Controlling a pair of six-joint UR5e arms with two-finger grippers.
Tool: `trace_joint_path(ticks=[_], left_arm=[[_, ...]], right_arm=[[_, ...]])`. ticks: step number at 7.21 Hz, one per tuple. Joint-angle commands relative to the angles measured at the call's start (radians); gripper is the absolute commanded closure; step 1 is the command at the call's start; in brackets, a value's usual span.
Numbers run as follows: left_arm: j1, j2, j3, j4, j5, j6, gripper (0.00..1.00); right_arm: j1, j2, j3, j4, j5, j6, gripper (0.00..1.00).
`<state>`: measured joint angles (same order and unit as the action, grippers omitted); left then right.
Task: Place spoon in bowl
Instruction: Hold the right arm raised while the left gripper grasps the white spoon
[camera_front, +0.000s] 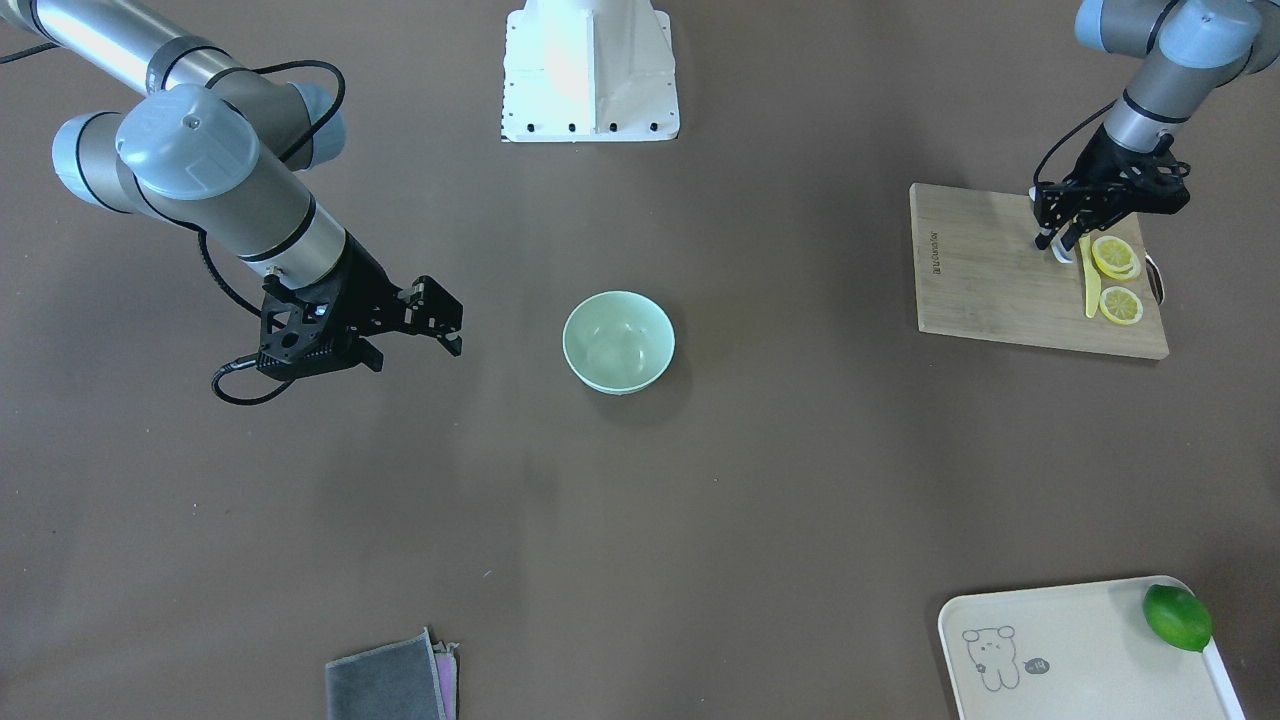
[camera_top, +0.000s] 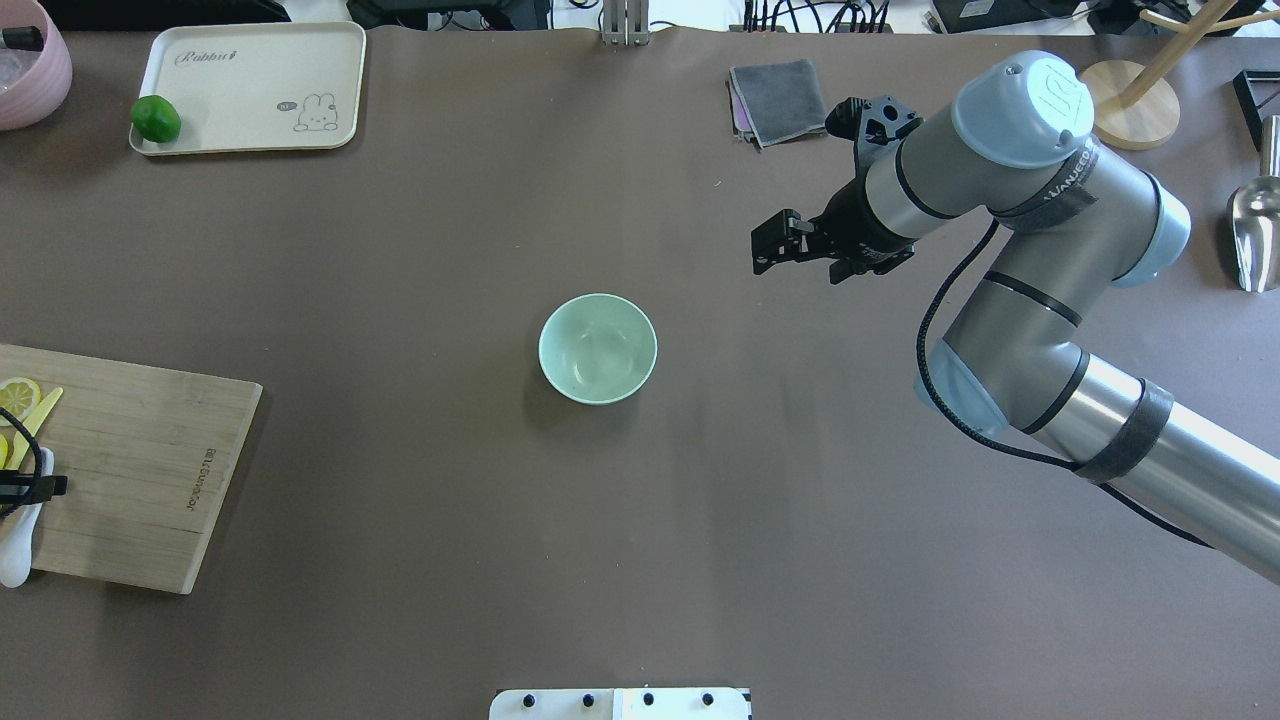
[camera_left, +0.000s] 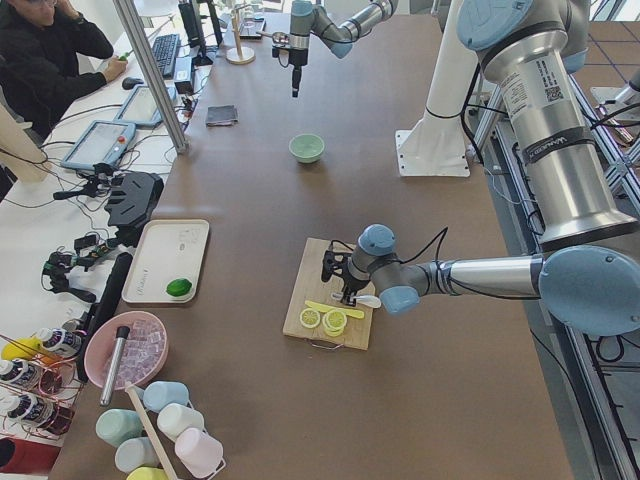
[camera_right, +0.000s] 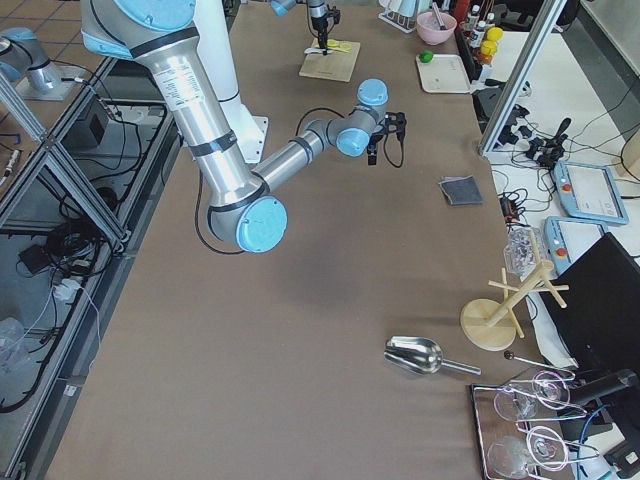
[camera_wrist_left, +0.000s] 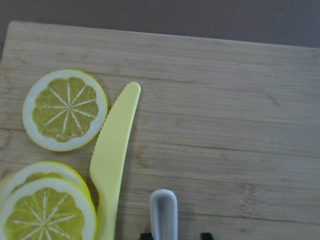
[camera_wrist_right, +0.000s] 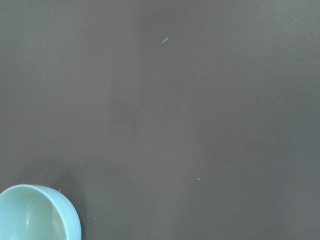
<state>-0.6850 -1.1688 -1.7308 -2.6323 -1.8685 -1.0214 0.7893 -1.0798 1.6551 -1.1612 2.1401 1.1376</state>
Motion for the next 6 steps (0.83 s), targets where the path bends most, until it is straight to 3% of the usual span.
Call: trace_joint_path(ticks=[1, 6], left_arm=[[-0.001, 0.003, -0.007, 0.0, -0.008, 0.006, 0.64], [-0.007, 0.009, -0.006, 0.0, -0.006, 0.034, 0.69]], right_arm=[[-0.004, 0.0, 0.003, 0.0, 0.001, 0.007, 0.0], [-0.022, 0.001, 0.008, 0.002, -0.018, 0.033, 0.0]])
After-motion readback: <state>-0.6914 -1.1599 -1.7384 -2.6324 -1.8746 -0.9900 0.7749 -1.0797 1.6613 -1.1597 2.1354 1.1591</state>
